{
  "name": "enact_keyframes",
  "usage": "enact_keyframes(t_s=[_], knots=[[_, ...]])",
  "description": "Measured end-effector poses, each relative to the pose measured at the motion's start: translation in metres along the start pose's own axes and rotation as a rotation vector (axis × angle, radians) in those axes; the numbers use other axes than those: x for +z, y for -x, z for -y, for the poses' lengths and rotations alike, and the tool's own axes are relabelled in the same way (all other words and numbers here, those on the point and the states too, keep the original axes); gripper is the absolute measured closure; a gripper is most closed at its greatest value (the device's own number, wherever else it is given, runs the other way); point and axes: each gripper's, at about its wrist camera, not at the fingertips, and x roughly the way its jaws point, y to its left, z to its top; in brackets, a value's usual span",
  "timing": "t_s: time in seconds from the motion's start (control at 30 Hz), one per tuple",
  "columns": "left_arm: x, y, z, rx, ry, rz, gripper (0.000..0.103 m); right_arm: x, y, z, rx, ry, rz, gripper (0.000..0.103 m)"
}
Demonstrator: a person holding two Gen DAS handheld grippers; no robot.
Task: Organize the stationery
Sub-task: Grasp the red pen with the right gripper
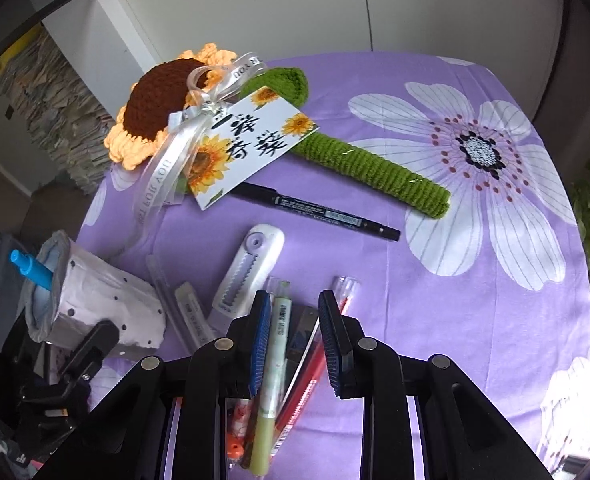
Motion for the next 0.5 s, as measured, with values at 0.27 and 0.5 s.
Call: enact_keyframes(t_s=[0.27,0.5], knots=[[0.000,0.000,0.000,0.000,0.000,0.000,0.032,-0.003,-0.005,0.024,-0.042,-0.089,-0.043,0.075],[0.000,0.000,0.000,0.000,0.000,0.000,0.032,-0.009,-0.008,0.018,-0.055,-0.066,-0.066,0.075]])
